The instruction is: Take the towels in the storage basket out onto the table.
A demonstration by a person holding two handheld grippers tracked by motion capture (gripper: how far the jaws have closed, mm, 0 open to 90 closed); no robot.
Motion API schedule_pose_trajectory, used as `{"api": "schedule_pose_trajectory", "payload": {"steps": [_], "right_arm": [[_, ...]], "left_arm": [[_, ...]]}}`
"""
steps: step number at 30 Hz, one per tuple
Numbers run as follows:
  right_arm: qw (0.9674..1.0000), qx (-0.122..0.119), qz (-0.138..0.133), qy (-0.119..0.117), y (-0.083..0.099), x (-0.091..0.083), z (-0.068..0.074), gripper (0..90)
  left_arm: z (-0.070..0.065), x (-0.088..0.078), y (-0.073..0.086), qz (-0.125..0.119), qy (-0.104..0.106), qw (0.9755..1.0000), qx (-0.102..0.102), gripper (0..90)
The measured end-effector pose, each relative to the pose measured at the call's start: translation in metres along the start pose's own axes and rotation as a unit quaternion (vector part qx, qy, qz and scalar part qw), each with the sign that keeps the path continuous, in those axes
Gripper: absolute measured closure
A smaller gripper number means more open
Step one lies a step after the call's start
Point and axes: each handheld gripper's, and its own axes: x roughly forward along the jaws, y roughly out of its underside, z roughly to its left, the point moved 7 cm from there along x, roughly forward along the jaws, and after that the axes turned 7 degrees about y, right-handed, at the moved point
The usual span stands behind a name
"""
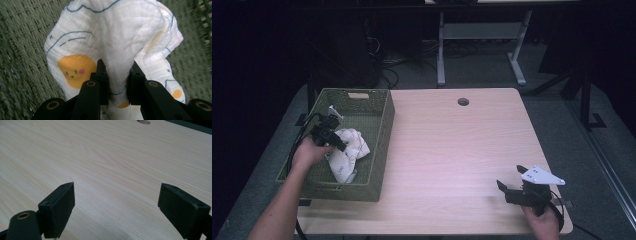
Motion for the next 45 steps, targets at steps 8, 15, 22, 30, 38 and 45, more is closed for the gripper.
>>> {"api": "schedule_pose_trajectory", "payload": {"steps": [8, 15, 22, 30, 38, 45], "right_arm": [[1.0000, 0.004, 0.000, -0.001, -0.001, 0.001, 0.001, 13.6], [1.0000, 0.008, -0.001, -0.001, -0.001, 0.000, 0.000, 13.6], [1.0000, 0.007, -0.001, 0.000, -0.001, 0.000, 0.000, 13.6], [1.0000, 0.008, -0.001, 0.002, -0.001, 0.000, -0.001, 13.6], [1.0000, 0.009, -0.002, 0.002, -0.001, 0.000, -0.002, 13.6], [1.0000, 0.009, -0.002, 0.002, -0.001, 0.001, -0.002, 13.6]], "left_arm": [[-0.009, -0.020, 0.003, -0.021, 0.009, 0.9997, 0.005, 74.1], [-0.020, -0.034, 0.002, -0.033, 0.016, 0.9992, 0.018, 74.1], [-0.025, -0.047, 0.000, -0.046, 0.032, 0.9982, 0.022, 74.1], [-0.030, -0.056, 0.004, -0.056, 0.050, 0.9968, 0.026, 74.1], [-0.032, -0.069, 0.003, -0.068, 0.055, 0.9958, 0.027, 74.1], [-0.037, -0.079, 0.001, -0.078, 0.070, 0.9941, 0.029, 74.1]]}}
